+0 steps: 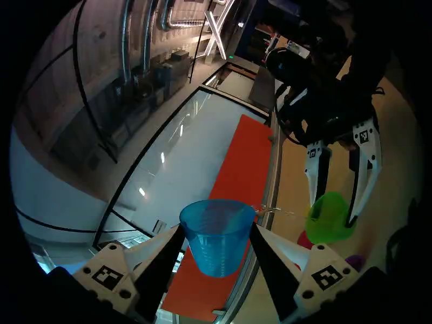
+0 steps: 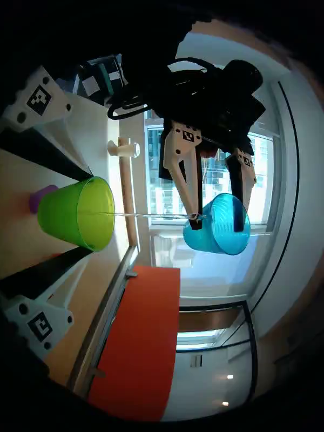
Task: Pour water
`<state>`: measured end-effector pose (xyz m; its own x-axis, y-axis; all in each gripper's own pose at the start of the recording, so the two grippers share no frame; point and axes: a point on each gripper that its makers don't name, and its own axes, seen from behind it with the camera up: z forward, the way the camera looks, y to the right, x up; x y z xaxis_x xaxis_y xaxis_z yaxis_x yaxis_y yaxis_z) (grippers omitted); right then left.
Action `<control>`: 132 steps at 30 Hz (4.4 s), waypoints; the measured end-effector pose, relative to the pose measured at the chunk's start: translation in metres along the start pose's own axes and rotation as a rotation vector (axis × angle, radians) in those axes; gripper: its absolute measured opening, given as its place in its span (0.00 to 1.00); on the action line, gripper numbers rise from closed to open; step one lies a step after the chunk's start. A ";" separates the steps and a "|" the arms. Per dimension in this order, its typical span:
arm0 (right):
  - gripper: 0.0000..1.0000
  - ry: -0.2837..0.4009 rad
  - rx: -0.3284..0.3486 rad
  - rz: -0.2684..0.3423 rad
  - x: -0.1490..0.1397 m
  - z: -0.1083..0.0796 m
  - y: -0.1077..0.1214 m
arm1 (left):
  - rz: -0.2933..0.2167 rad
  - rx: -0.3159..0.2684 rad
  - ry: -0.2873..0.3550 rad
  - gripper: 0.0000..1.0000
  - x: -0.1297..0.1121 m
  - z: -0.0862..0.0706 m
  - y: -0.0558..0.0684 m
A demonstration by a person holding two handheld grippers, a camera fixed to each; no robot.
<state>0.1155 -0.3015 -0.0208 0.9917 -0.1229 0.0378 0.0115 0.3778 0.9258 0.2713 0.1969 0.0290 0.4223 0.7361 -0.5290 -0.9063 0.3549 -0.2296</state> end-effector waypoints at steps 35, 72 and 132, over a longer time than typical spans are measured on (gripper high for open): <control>0.90 0.007 -0.008 0.001 -0.001 0.000 0.003 | 0.108 -0.003 -0.008 0.85 0.005 0.002 -0.004; 0.90 0.014 -0.018 0.000 0.001 -0.001 0.005 | 0.215 0.000 -0.006 0.84 0.013 0.005 -0.002; 0.90 0.017 -0.033 -0.012 0.004 -0.003 0.011 | 0.408 0.028 0.009 0.85 0.028 0.006 0.000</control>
<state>0.1200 -0.2952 -0.0118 0.9935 -0.1120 0.0205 0.0270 0.4062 0.9134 0.2828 0.2214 0.0194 0.0274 0.8148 -0.5791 -0.9985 0.0500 0.0231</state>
